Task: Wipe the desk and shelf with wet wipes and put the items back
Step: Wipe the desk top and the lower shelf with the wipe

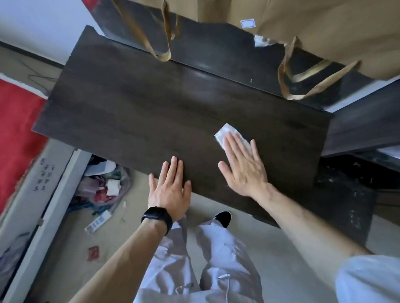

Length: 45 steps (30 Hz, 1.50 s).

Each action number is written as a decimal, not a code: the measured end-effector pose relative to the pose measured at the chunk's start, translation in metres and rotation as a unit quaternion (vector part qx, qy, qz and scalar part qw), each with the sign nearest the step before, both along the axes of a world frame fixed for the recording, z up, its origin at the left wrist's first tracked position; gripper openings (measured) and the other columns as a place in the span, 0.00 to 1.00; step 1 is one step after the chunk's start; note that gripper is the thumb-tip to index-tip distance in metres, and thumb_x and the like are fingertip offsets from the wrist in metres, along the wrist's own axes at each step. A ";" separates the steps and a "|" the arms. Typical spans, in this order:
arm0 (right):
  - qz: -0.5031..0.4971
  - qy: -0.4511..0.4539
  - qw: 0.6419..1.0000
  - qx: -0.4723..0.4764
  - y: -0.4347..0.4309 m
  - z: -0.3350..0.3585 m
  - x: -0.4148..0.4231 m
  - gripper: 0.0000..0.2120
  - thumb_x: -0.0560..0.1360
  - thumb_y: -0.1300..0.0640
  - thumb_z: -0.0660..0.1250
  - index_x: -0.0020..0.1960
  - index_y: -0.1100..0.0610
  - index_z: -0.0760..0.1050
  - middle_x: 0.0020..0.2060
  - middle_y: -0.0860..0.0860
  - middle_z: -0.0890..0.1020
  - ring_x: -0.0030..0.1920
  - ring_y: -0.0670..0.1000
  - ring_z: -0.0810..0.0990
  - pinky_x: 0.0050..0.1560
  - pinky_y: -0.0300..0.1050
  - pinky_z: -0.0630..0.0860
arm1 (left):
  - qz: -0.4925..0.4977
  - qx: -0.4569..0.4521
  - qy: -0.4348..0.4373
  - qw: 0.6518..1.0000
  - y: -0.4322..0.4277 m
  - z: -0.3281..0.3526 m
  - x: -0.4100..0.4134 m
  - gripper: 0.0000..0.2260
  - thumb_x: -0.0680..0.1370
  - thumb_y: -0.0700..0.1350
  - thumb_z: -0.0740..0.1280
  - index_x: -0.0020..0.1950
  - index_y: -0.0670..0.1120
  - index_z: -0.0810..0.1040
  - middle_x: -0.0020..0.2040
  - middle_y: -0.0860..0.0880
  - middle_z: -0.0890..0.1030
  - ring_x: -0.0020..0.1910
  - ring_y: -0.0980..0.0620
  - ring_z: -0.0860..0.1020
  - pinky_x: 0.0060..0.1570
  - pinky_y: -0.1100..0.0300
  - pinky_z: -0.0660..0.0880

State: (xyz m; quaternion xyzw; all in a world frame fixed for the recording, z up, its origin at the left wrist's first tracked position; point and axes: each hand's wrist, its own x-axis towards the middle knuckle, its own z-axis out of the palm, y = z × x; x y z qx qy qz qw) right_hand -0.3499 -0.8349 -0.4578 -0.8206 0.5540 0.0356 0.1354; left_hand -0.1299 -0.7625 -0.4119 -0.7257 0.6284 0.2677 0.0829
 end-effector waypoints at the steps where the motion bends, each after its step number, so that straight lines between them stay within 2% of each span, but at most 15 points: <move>1: 0.059 -0.012 0.998 0.001 0.022 -0.001 0.005 0.33 0.82 0.41 0.47 0.81 0.58 0.47 0.80 0.51 0.48 0.80 0.49 0.44 0.77 0.62 0.49 | -0.004 0.008 -0.003 1.000 0.003 0.002 0.001 0.27 0.83 0.55 0.49 0.81 0.50 0.47 0.81 0.54 0.43 0.79 0.51 0.43 0.75 0.42 0.46; 4: 0.203 -0.013 0.979 0.019 0.078 -0.001 0.002 0.34 0.81 0.42 0.50 0.81 0.57 0.47 0.81 0.51 0.48 0.80 0.49 0.44 0.77 0.60 0.51 | -0.012 0.030 -0.016 0.999 0.008 0.006 0.004 0.27 0.83 0.55 0.48 0.81 0.49 0.45 0.80 0.54 0.42 0.79 0.52 0.42 0.75 0.41 0.46; 7: 0.221 -0.006 0.975 0.021 0.100 0.001 -0.024 0.34 0.81 0.42 0.52 0.81 0.56 0.46 0.81 0.50 0.47 0.80 0.49 0.44 0.76 0.58 0.50 | -0.021 0.044 -0.022 0.999 0.007 0.009 0.003 0.28 0.83 0.55 0.48 0.81 0.49 0.44 0.80 0.54 0.41 0.79 0.51 0.42 0.75 0.41 0.45; 10: 0.068 -0.017 0.998 0.008 0.122 0.006 -0.057 0.33 0.81 0.42 0.51 0.80 0.57 0.50 0.80 0.50 0.52 0.80 0.49 0.49 0.75 0.61 0.57 | -0.022 0.041 -0.022 0.999 0.007 0.010 0.002 0.28 0.83 0.55 0.48 0.81 0.49 0.44 0.80 0.53 0.41 0.79 0.51 0.42 0.75 0.41 0.46; 12: -0.103 -0.017 0.995 -0.001 0.133 0.008 -0.071 0.32 0.82 0.42 0.49 0.81 0.57 0.49 0.80 0.51 0.52 0.80 0.49 0.50 0.77 0.61 0.53 | -0.026 0.037 -0.023 0.999 0.009 0.008 0.002 0.28 0.83 0.55 0.49 0.81 0.48 0.44 0.80 0.53 0.41 0.79 0.50 0.42 0.75 0.40 0.46; 14: -0.260 -0.009 0.966 -0.011 0.136 0.008 -0.071 0.32 0.82 0.42 0.46 0.81 0.56 0.48 0.80 0.52 0.52 0.80 0.50 0.51 0.77 0.60 0.51 | -0.041 0.038 -0.027 0.998 0.011 0.008 0.002 0.29 0.83 0.55 0.49 0.81 0.48 0.43 0.80 0.52 0.41 0.79 0.50 0.42 0.75 0.40 0.46; 17: -0.423 -0.014 0.906 -0.007 0.127 0.002 -0.058 0.32 0.82 0.41 0.41 0.81 0.57 0.45 0.80 0.54 0.52 0.80 0.51 0.50 0.76 0.64 0.50 | -0.066 0.033 -0.033 0.997 0.012 0.008 0.007 0.30 0.82 0.55 0.50 0.80 0.48 0.43 0.81 0.51 0.41 0.79 0.48 0.43 0.76 0.41 0.47; 19: -0.499 -0.018 0.867 -0.003 0.121 -0.001 -0.048 0.33 0.82 0.41 0.41 0.80 0.59 0.44 0.80 0.56 0.52 0.80 0.53 0.50 0.76 0.67 0.50 | -0.095 0.023 -0.032 0.995 0.008 0.008 0.014 0.30 0.82 0.55 0.51 0.80 0.48 0.44 0.81 0.51 0.41 0.79 0.49 0.44 0.76 0.42 0.47; 21: -0.534 -0.015 0.845 -0.010 0.120 -0.003 -0.033 0.33 0.83 0.42 0.42 0.80 0.61 0.45 0.80 0.58 0.52 0.80 0.55 0.49 0.75 0.69 0.52 | -0.121 0.014 -0.018 0.992 0.005 0.008 0.027 0.29 0.82 0.54 0.52 0.81 0.49 0.46 0.81 0.52 0.43 0.79 0.50 0.45 0.76 0.44 0.47; 23: -0.525 -0.008 0.851 -0.025 0.122 -0.004 -0.010 0.33 0.83 0.42 0.44 0.80 0.62 0.46 0.79 0.59 0.53 0.80 0.55 0.49 0.75 0.67 0.50 | -0.150 0.002 -0.005 0.989 0.003 0.006 0.044 0.29 0.82 0.53 0.53 0.81 0.49 0.46 0.81 0.52 0.44 0.79 0.51 0.45 0.77 0.45 0.47; 25: -0.486 0.001 0.874 -0.026 0.121 -0.006 0.021 0.34 0.83 0.42 0.44 0.80 0.62 0.44 0.80 0.58 0.51 0.80 0.54 0.46 0.77 0.63 0.46 | -0.164 -0.013 -0.001 0.986 0.000 0.003 0.067 0.30 0.82 0.52 0.55 0.81 0.48 0.47 0.81 0.52 0.44 0.79 0.51 0.45 0.77 0.45 0.47; 29: -0.431 -0.017 0.902 -0.009 0.102 -0.006 0.111 0.34 0.83 0.41 0.42 0.80 0.61 0.43 0.80 0.55 0.46 0.80 0.52 0.41 0.78 0.60 0.42 | -0.153 -0.031 -0.014 0.988 -0.008 -0.004 0.133 0.31 0.81 0.50 0.58 0.81 0.48 0.49 0.81 0.51 0.46 0.79 0.50 0.47 0.76 0.44 0.49; 35: -0.391 -0.049 0.919 -0.007 0.056 0.000 0.254 0.35 0.82 0.40 0.46 0.80 0.63 0.47 0.80 0.57 0.48 0.80 0.54 0.43 0.78 0.61 0.46 | -0.040 -0.045 -0.040 0.997 -0.030 -0.002 0.257 0.30 0.81 0.50 0.57 0.81 0.47 0.49 0.81 0.49 0.47 0.79 0.49 0.47 0.76 0.45 0.48; 40: -0.294 -0.064 0.954 -0.003 0.012 0.004 0.358 0.35 0.82 0.40 0.48 0.80 0.62 0.49 0.80 0.57 0.49 0.80 0.53 0.45 0.78 0.61 0.47 | 0.109 -0.048 -0.046 0.992 -0.054 -0.009 0.353 0.32 0.80 0.49 0.58 0.81 0.48 0.47 0.81 0.50 0.44 0.79 0.50 0.45 0.76 0.43 0.48; 45: -0.229 -0.062 0.971 0.001 -0.045 0.007 0.451 0.35 0.82 0.40 0.46 0.80 0.62 0.47 0.80 0.56 0.47 0.80 0.53 0.42 0.78 0.62 0.47 | 0.089 -0.068 0.003 0.994 -0.067 -0.022 0.402 0.33 0.80 0.43 0.57 0.81 0.48 0.43 0.80 0.52 0.44 0.79 0.53 0.42 0.77 0.45 0.47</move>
